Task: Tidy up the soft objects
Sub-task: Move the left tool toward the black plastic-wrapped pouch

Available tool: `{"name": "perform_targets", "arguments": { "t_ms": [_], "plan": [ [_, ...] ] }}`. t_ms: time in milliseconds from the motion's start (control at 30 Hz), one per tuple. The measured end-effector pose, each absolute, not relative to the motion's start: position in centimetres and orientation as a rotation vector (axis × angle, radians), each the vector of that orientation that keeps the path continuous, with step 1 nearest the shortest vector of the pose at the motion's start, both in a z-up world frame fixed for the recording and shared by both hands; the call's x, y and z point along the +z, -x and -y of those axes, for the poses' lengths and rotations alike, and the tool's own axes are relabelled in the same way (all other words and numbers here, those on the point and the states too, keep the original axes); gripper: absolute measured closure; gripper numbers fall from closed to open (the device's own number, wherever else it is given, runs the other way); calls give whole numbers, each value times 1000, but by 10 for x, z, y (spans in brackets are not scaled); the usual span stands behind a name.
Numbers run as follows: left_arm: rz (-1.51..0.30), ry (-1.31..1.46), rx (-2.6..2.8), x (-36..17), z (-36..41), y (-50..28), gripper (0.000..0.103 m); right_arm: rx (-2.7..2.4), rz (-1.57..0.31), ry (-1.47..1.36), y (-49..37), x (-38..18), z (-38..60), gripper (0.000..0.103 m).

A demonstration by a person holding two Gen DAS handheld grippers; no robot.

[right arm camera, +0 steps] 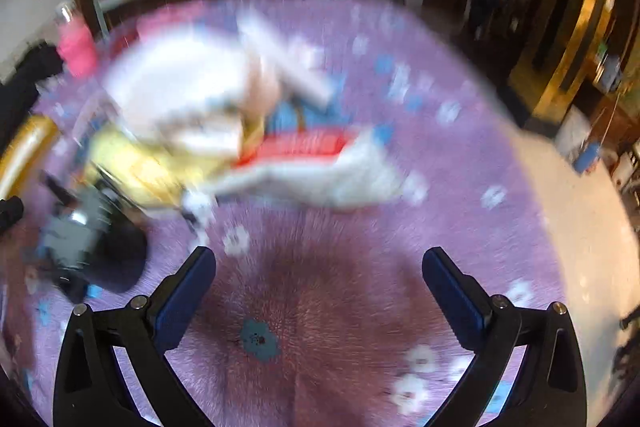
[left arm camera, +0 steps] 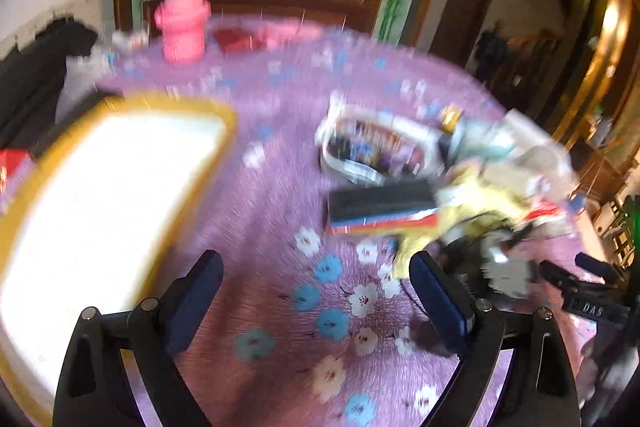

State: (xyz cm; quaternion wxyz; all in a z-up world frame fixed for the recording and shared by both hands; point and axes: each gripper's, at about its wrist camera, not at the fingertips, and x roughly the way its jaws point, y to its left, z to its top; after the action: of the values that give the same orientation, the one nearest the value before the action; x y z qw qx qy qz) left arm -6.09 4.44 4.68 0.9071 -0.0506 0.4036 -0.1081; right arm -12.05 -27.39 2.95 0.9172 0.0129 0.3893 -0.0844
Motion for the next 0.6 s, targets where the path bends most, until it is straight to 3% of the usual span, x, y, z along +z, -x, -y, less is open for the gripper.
{"name": "perform_targets", "arguments": {
  "t_ms": [167,333,600],
  "plan": [
    [-686,138,-306,74,-72,91,4,-218,-390,-54,165,79,275,0],
    [-713,149,-329,64,-72,91,4,-257,-506,-122,104,60,296,0],
    [-789,179,-342,64,-56,76,4,-260,-583,-262,85,33,330,0]
  ]
}}
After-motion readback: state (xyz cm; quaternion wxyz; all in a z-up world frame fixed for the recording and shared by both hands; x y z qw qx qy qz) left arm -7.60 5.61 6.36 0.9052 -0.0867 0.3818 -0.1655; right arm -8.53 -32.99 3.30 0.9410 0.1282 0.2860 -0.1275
